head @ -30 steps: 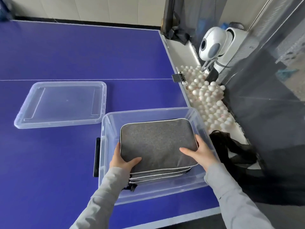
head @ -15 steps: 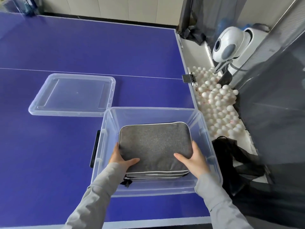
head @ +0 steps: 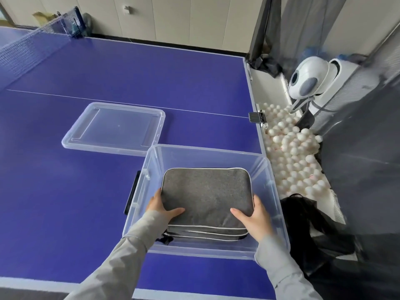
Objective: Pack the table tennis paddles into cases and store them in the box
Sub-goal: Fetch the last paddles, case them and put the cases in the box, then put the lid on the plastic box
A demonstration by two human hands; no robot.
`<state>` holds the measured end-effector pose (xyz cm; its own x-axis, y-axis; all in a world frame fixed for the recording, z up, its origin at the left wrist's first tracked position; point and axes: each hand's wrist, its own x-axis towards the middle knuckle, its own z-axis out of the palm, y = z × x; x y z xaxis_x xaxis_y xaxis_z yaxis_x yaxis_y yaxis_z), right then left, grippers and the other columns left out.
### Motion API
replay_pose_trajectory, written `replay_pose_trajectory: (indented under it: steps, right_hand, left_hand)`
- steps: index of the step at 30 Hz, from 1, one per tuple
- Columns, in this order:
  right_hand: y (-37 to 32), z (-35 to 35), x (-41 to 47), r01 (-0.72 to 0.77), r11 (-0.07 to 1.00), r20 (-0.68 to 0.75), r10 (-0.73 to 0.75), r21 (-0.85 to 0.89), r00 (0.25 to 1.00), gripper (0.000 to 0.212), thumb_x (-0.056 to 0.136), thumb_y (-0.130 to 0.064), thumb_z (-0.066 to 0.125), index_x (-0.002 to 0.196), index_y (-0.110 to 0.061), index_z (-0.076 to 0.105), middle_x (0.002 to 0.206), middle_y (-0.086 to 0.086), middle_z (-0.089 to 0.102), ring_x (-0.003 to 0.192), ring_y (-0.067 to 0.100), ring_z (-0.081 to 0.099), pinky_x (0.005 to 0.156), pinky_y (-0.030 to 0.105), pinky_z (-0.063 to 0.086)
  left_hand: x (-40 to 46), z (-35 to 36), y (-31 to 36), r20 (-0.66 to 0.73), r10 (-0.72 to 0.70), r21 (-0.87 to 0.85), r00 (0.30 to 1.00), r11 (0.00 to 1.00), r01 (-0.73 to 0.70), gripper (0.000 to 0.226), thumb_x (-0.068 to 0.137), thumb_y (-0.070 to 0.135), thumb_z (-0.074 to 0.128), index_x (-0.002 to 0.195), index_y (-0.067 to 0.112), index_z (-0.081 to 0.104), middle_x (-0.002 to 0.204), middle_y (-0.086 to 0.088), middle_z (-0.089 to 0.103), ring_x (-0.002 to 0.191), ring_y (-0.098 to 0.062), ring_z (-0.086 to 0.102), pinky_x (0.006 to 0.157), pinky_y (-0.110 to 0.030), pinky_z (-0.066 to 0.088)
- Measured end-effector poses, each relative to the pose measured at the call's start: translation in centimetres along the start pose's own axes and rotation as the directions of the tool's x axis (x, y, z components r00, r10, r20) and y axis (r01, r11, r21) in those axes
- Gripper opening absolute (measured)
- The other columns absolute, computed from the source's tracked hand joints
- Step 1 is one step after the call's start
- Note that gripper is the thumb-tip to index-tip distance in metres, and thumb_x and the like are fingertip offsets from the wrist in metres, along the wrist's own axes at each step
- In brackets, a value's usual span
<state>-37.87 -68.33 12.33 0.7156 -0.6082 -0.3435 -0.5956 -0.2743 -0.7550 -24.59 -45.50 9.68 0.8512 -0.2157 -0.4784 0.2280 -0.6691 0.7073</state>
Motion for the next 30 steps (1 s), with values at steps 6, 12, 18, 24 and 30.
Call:
replay_pose_trajectory:
  steps: [6,12,18,24,30]
  right_hand:
    - [0.0,-0.6,-0.5,0.074,0.995,-0.051,-0.078,-0.064,0.996,0.084,0.078,-0.031,0.075,0.146,-0.012,0.03,0.147,0.008,0.036,0.136,0.023,0.035,0.111,0.035,0.028]
    - [-2.4,-0.7,-0.8,0.236,0.958,-0.189,-0.266,-0.166,0.945,0.073,0.081,-0.031,0.071,0.142,-0.009,0.037,0.142,0.01,0.043,0.134,0.023,0.034,0.11,0.033,0.026]
    - [-7.6,1.7,0.2,0.343,0.903,-0.153,-0.389,-0.259,0.908,0.065,0.082,-0.026,0.071,0.137,-0.003,0.043,0.135,0.017,0.049,0.129,0.031,0.04,0.109,0.036,0.029]
    - [-14.8,8.2,3.1,0.404,0.887,-0.079,-0.43,-0.226,0.899,0.063,0.088,-0.027,0.065,0.14,-0.005,0.039,0.142,0.012,0.043,0.134,0.025,0.034,0.109,0.031,0.025]
    - [-22.8,17.0,8.4,0.398,0.874,0.009,-0.412,-0.278,0.911,0.06,0.091,-0.032,0.059,0.141,-0.006,0.037,0.144,0.008,0.039,0.135,0.023,0.031,0.108,0.027,0.023]
  left_hand:
    - [-1.6,0.1,1.3,-0.007,0.134,0.195,0.991,0.972,-0.13,0.092,0.079,0.039,0.071,0.148,0.011,0.017,0.15,-0.007,0.024,0.137,-0.023,0.029,0.113,-0.033,0.026]
    - [-3.3,-1.5,2.5,-0.071,0.324,0.321,0.944,0.903,-0.285,0.084,0.084,0.044,0.062,0.149,0.017,0.017,0.153,0.001,0.022,0.139,-0.02,0.024,0.112,-0.032,0.025]
    - [-2.1,-7.3,3.3,-0.191,0.484,0.389,0.854,0.836,-0.387,0.076,0.084,0.047,0.061,0.147,0.019,0.028,0.152,0.004,0.03,0.138,-0.017,0.029,0.11,-0.03,0.024]
    - [4.1,-18.0,-1.0,-0.333,0.341,0.363,0.879,0.907,-0.214,0.074,0.083,0.043,0.064,0.143,0.013,0.035,0.148,-0.004,0.037,0.136,-0.025,0.033,0.109,-0.041,0.032]
    - [13.0,-28.2,-7.2,-0.298,0.075,0.274,0.952,0.962,0.01,0.078,0.086,0.048,0.059,0.147,0.011,0.027,0.149,-0.009,0.032,0.132,-0.03,0.035,0.103,-0.047,0.039]
